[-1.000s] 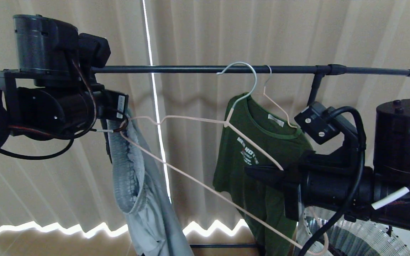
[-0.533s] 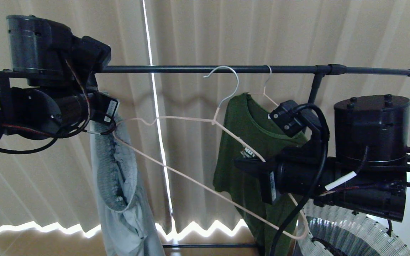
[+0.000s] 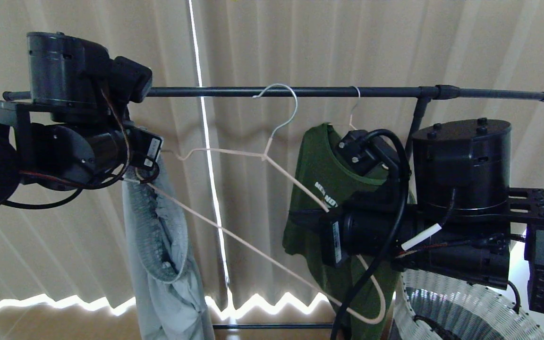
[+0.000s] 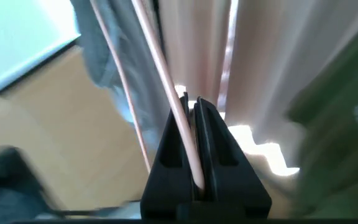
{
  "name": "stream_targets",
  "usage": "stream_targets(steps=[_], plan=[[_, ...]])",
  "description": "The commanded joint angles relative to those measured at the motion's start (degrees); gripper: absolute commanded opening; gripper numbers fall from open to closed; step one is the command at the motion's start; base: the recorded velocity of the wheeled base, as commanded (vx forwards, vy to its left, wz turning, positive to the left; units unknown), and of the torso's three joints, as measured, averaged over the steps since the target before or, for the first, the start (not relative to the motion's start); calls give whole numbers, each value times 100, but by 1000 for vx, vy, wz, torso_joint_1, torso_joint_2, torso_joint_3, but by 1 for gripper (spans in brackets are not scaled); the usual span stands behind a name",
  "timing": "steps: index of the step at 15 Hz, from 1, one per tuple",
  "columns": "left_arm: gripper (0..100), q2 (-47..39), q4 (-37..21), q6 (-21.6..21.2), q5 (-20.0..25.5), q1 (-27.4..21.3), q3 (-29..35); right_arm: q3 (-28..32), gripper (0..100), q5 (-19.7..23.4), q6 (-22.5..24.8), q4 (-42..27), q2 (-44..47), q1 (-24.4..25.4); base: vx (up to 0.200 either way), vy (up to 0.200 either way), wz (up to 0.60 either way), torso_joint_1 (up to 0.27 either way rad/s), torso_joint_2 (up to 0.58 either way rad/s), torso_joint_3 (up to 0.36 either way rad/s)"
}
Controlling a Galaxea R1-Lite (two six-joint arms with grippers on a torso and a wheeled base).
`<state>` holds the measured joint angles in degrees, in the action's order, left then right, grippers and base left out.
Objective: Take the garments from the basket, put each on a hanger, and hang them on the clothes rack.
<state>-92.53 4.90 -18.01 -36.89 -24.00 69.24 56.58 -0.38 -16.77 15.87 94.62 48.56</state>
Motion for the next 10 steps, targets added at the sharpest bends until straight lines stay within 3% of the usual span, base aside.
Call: stream_targets(steps=[1,4,10], plan=[[0,-99,11,34,-82,1,54,407,0,3,-107,-533,30,110,0,0,0,0,0,0],[0,-99,11,69,-178,1,89,468,0,-33,-124,-691,74,137,0,0,0,0,0,0],[0,-81,-42,69,-266,-25,45,1040,0,-1070,-265,-928,794,225,0,0,0,0,0,0]])
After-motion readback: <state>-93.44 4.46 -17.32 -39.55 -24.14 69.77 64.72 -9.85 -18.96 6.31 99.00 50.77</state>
